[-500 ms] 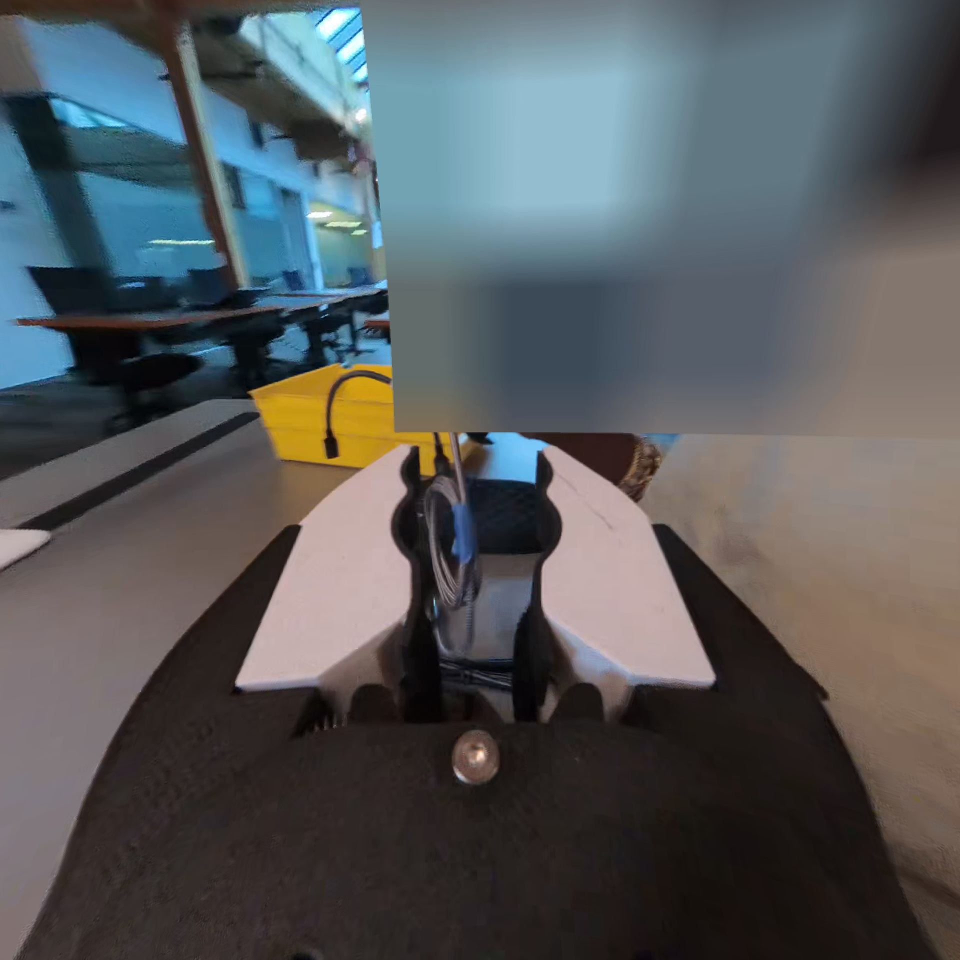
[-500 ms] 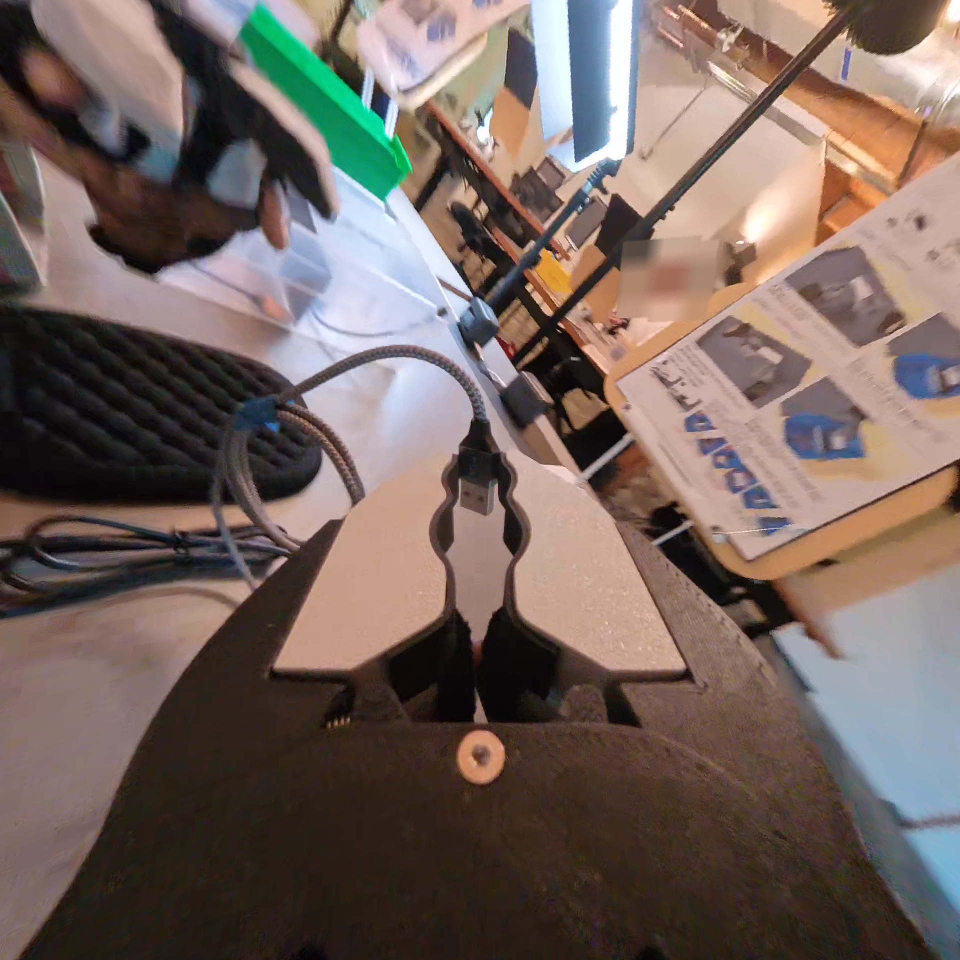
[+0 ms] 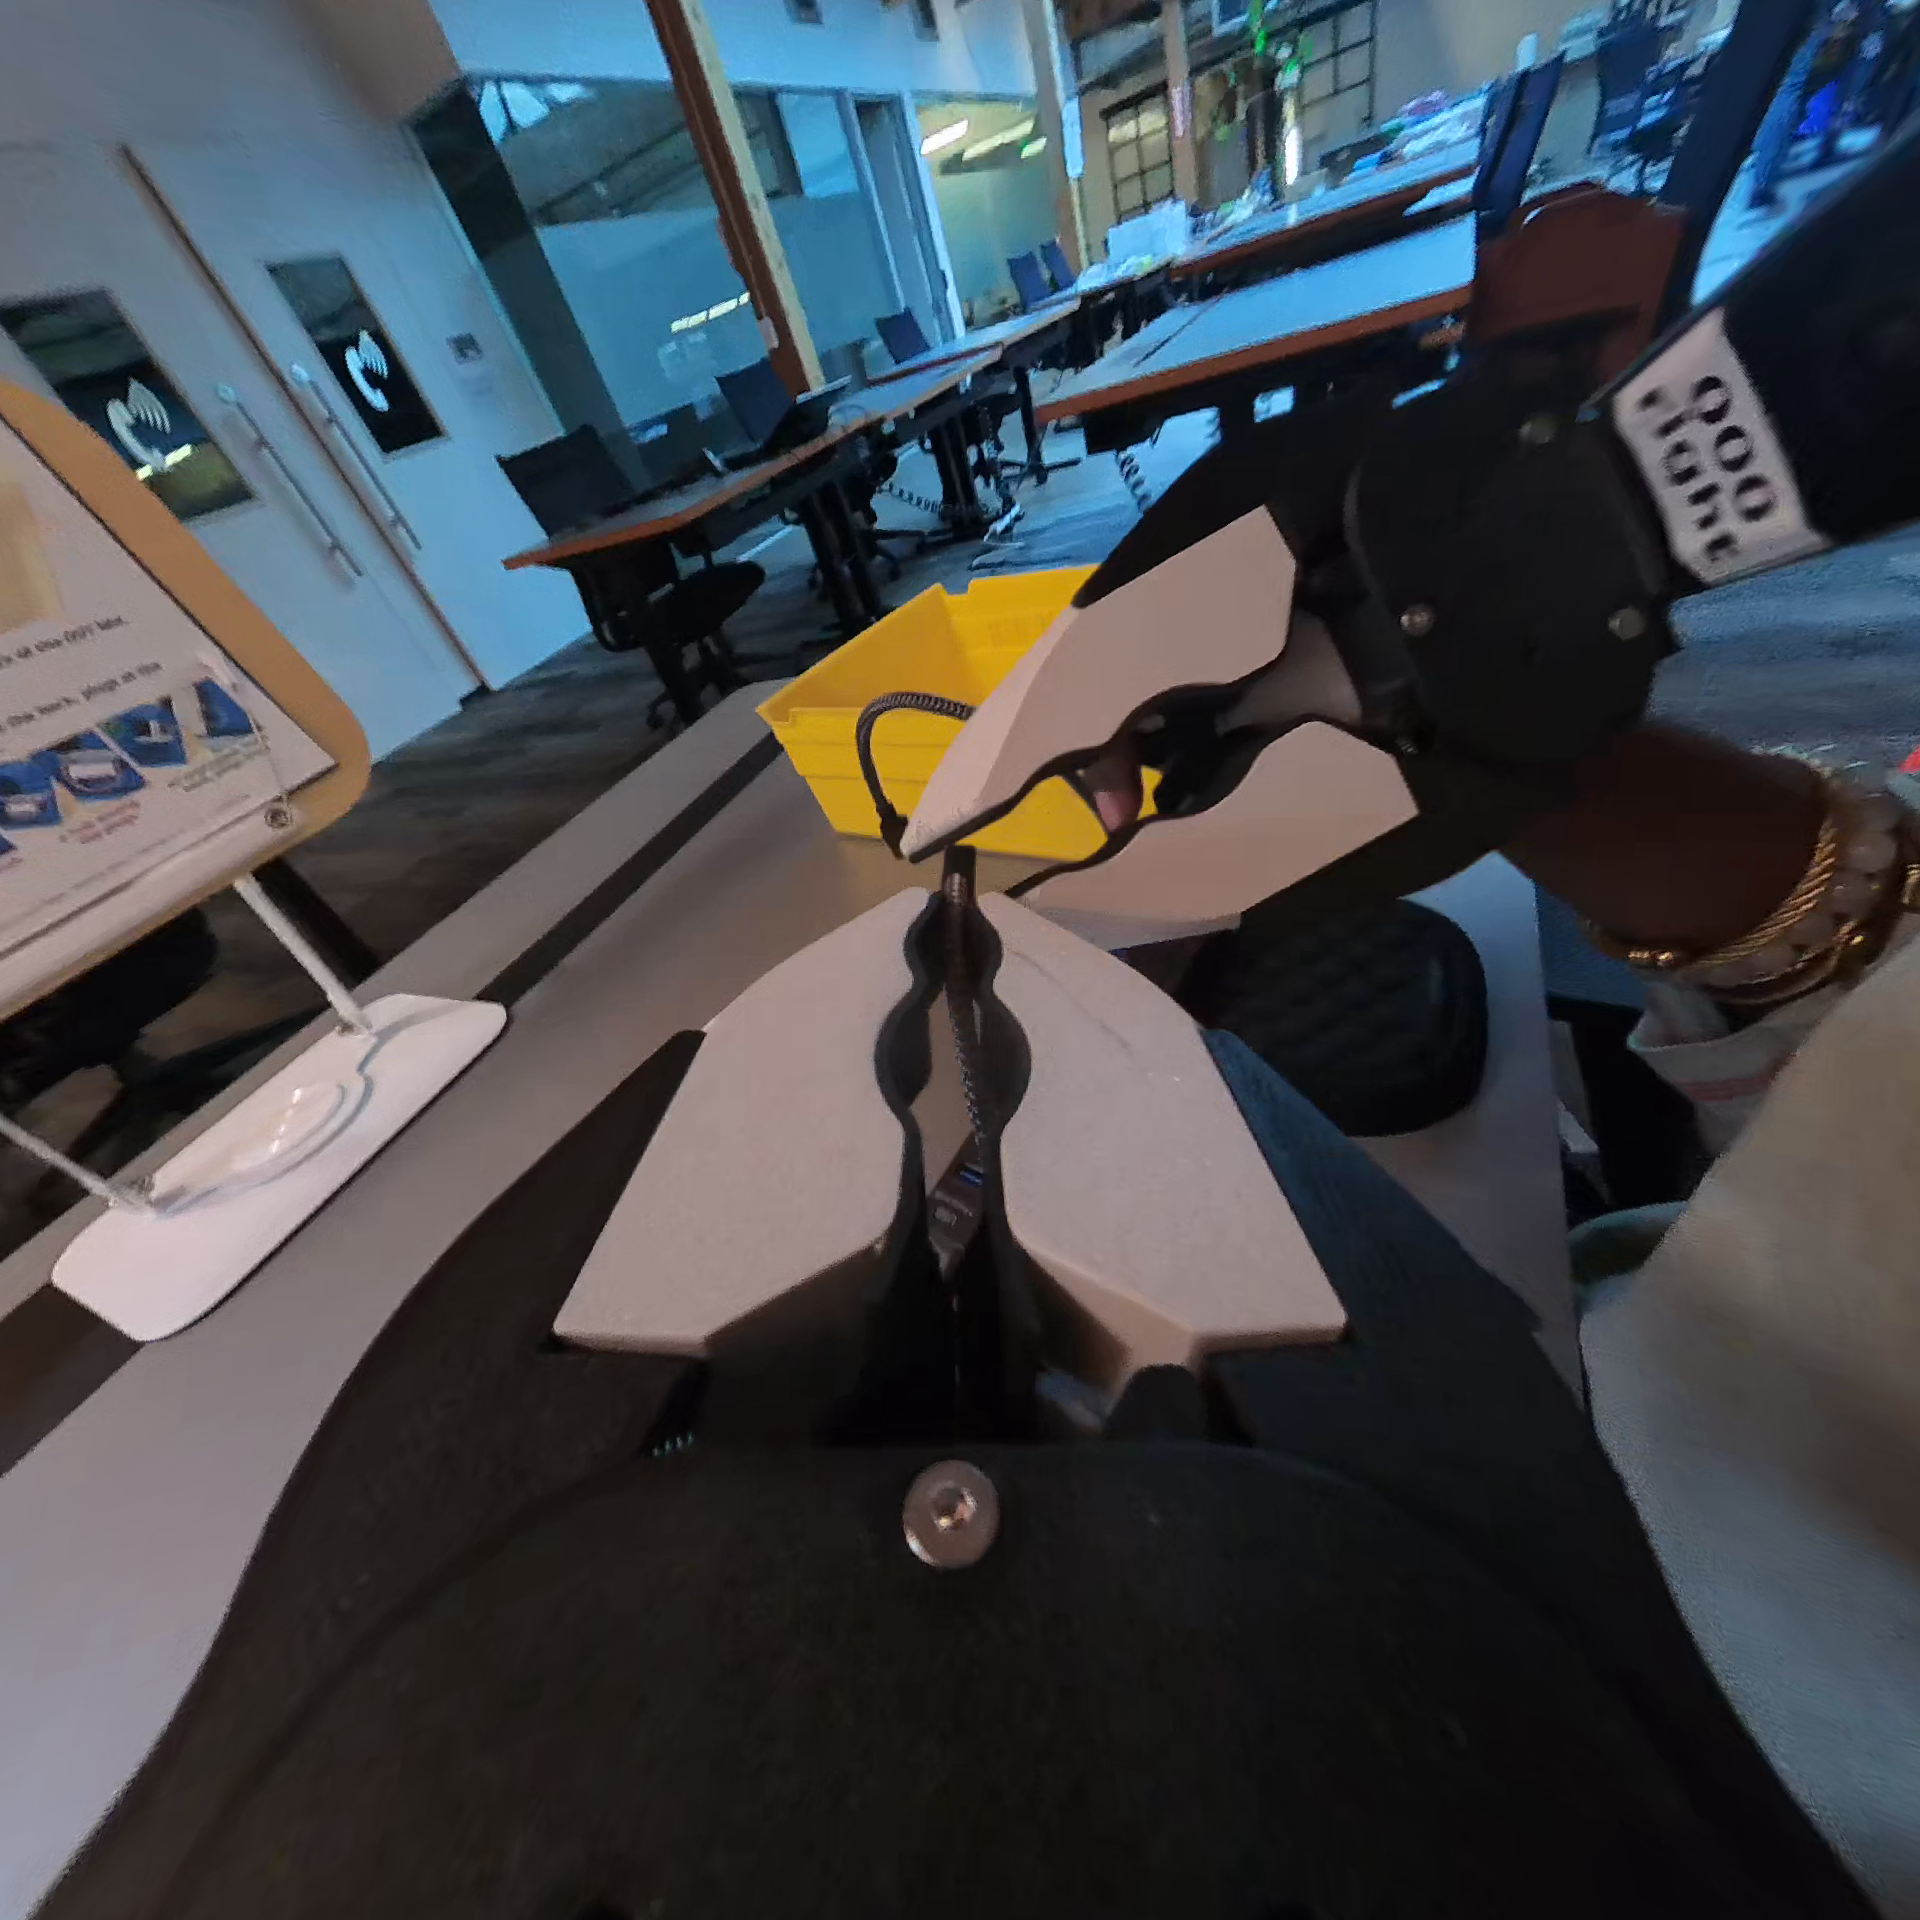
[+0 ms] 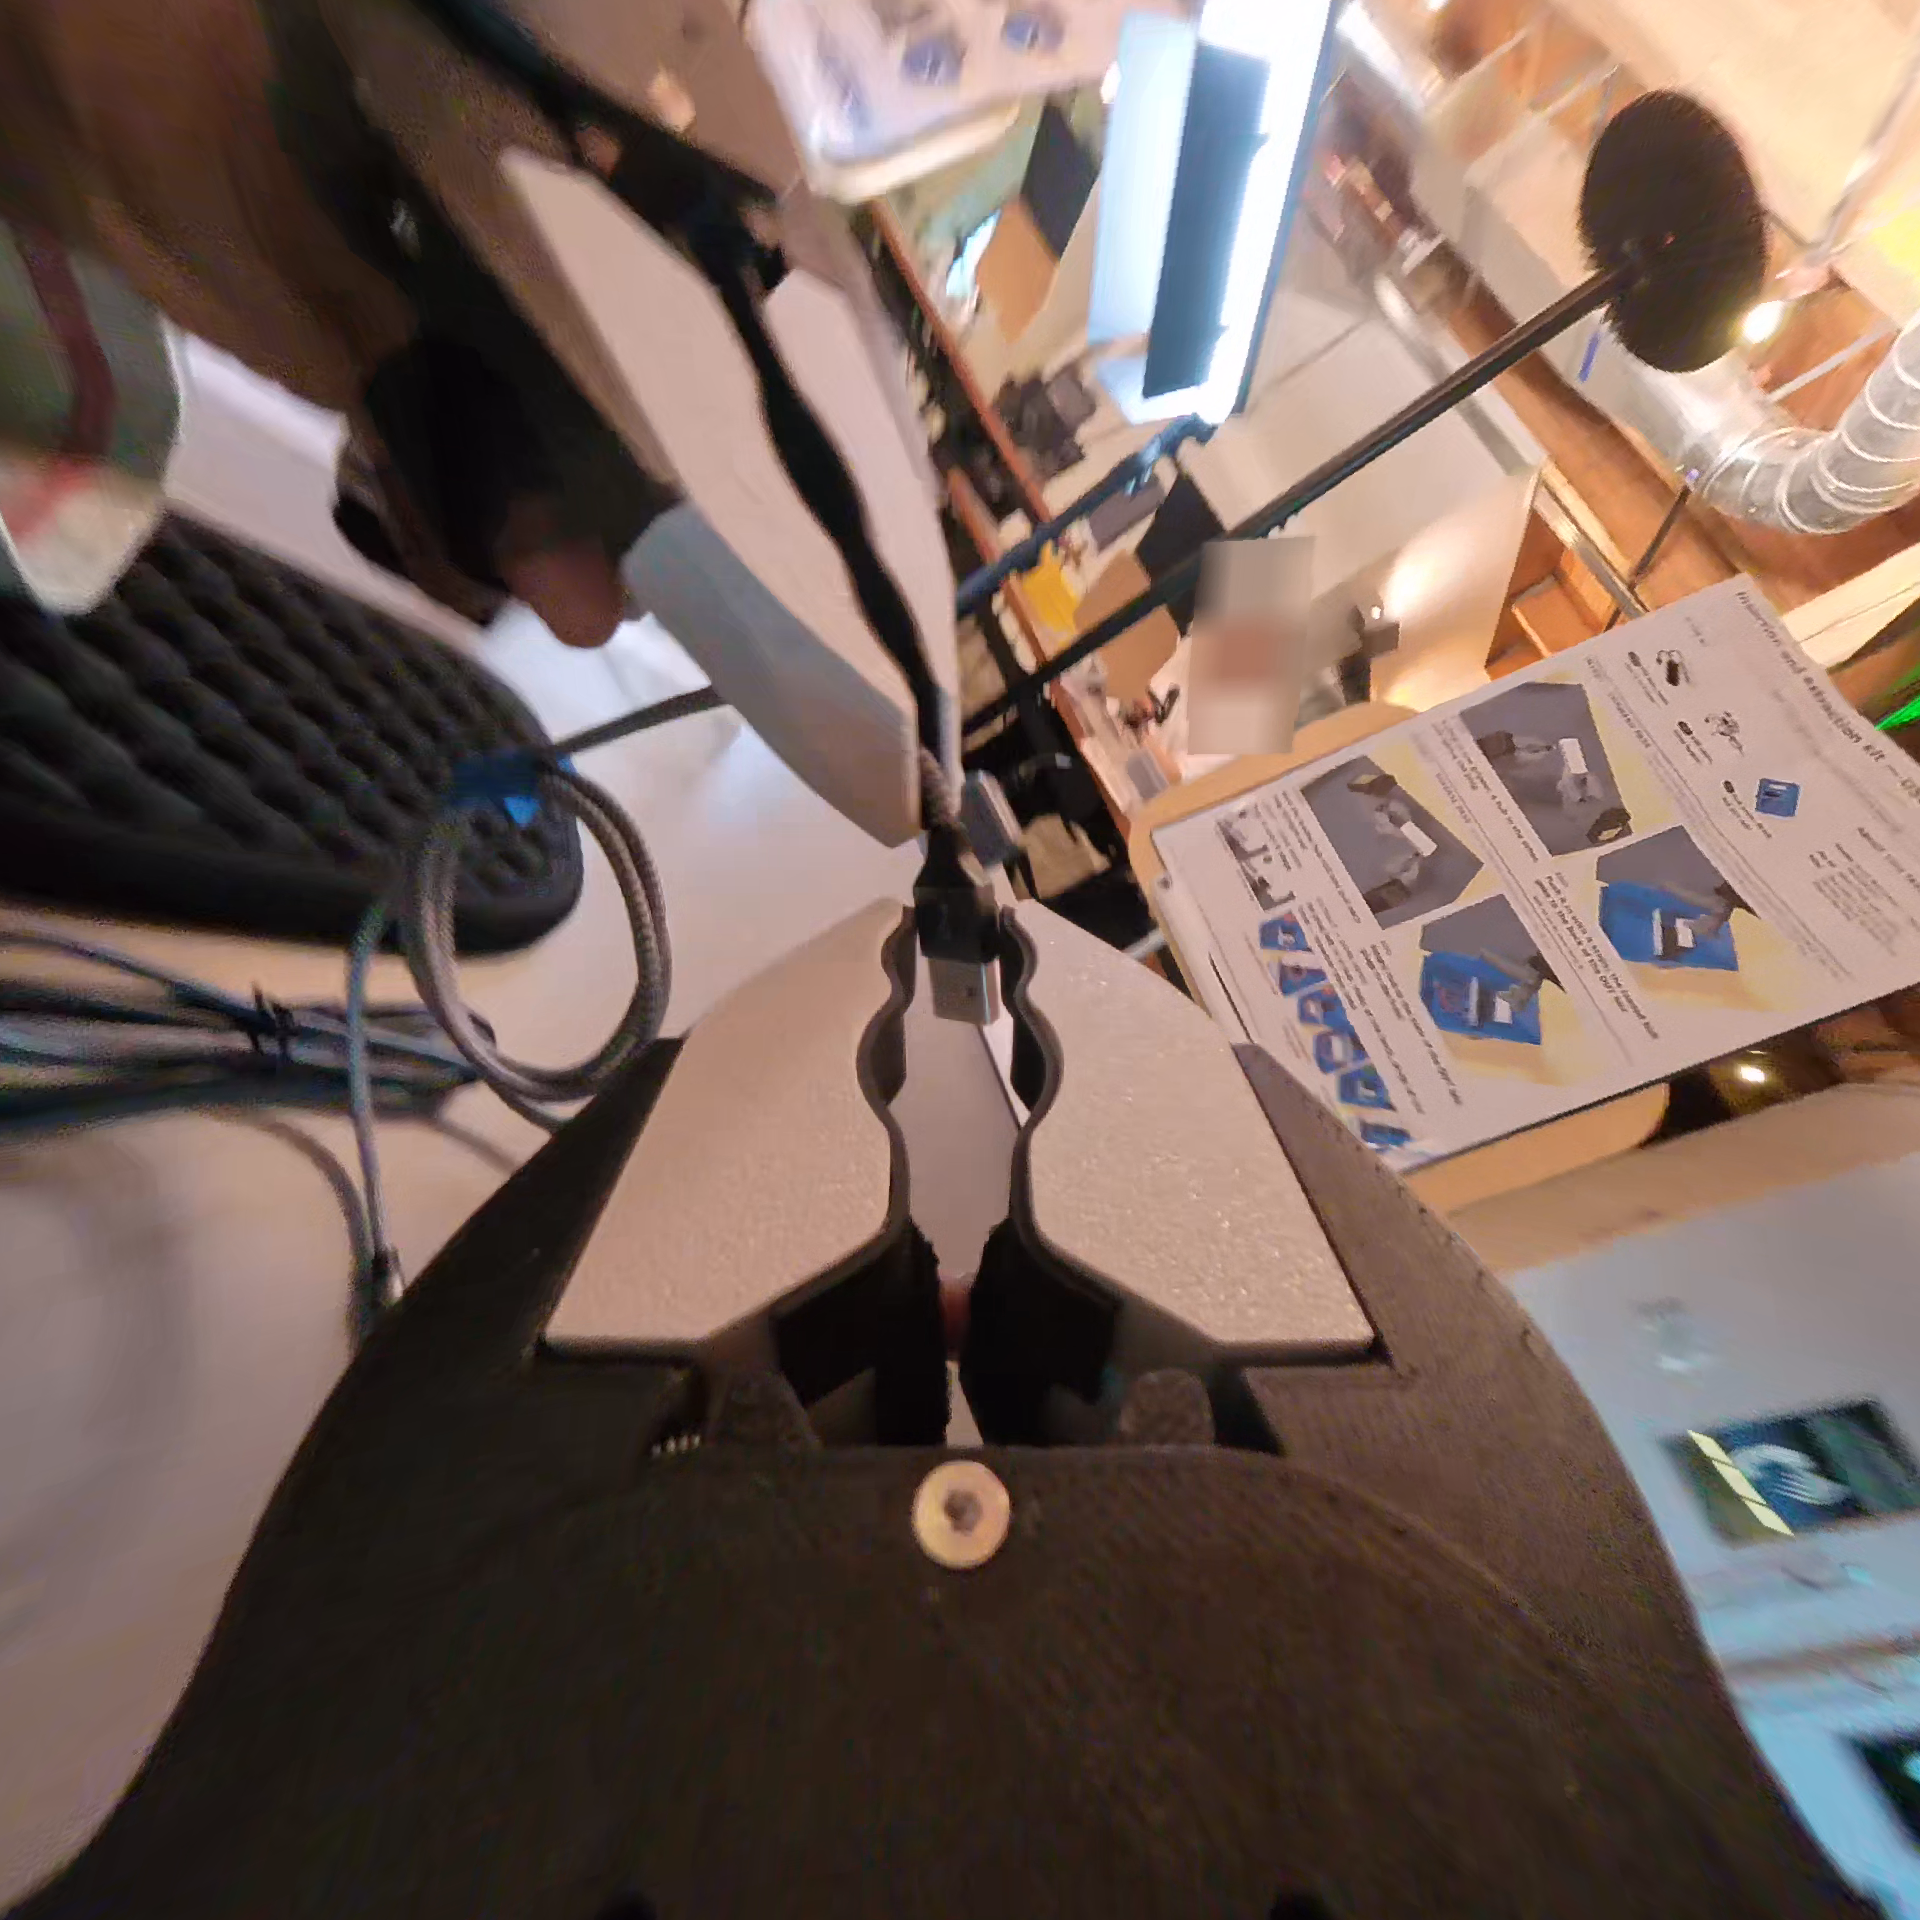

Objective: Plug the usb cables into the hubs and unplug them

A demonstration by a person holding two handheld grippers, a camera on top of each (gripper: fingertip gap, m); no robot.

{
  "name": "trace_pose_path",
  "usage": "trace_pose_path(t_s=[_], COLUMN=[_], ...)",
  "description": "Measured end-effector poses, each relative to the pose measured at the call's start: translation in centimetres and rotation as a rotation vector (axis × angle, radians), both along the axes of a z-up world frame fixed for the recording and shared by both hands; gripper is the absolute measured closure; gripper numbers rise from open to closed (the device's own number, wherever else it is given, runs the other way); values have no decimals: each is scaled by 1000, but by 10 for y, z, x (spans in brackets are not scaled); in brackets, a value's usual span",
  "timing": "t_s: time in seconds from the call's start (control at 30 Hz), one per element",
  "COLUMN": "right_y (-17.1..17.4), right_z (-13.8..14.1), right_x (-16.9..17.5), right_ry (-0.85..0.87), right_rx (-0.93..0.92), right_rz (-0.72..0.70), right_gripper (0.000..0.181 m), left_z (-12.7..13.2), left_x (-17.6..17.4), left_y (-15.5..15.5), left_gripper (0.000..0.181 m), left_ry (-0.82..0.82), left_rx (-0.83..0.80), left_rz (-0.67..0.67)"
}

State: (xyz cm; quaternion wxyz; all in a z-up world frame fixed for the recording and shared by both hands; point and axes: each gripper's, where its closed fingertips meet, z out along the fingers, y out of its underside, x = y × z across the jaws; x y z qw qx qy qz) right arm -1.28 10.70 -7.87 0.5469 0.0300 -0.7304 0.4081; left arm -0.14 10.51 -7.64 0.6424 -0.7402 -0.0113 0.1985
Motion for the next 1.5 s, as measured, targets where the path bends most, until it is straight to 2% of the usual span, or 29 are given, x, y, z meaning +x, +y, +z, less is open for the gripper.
trace_pose_path(t_s=[0.07, 0.17, 0.3, 0.43, 0.57, 0.77, 0.9, 0.97, 1.03, 1.17, 1.3, 1.37, 1.5], right_y=[2, 10, 10, 2, -5, -4, -3, -4, -4, -9, -18, -22, -25], right_z=[12, 22, 29, 25, 17, 10, 4, 6, 9, 12, 12, 11, 10], right_x=[7, 17, 36, 46, 59, 67, 74, 75, 73, 74, 78, 81, 78], right_ry=[-34, -210, -319, -373, -375, -354, -378, -328, -265, -123, -25, -27, -19], right_rx=[-165, -453, -632, -636, -545, -473, -423, -388, -345, -208, -64, -33, -9], right_rz=[94, 273, 510, 604, 667, 660, 689, 676, 636, 585, 586, 622, 643], right_gripper=[162, 153, 153, 154, 161, 163, 174, 175, 175, 175, 176, 175, 175], left_z=[9, 20, 20, 10, 4, 1, 0, 2, 2, -3, -9, -2, 7], left_x=[8, 22, 33, 31, 46, 56, 59, 56, 52, 47, 68, 76, 71], left_y=[-3, -9, -11, -10, -7, -8, -8, -9, -9, -8, -6, -10, -17], left_gripper=[179, 178, 178, 179, 178, 178, 178, 178, 177, 150, 154, 157, 164], left_ry=[99, 367, 460, 502, 582, 577, 561, 522, 404, -40, -335, -434, -602], left_rx=[42, 81, 134, 95, 70, 90, 102, 117, 138, 146, 104, 148, 231], left_rz=[-52, -89, -161, -150, -220, -280, -303, -292, -288, -369, -549, -641, -682])
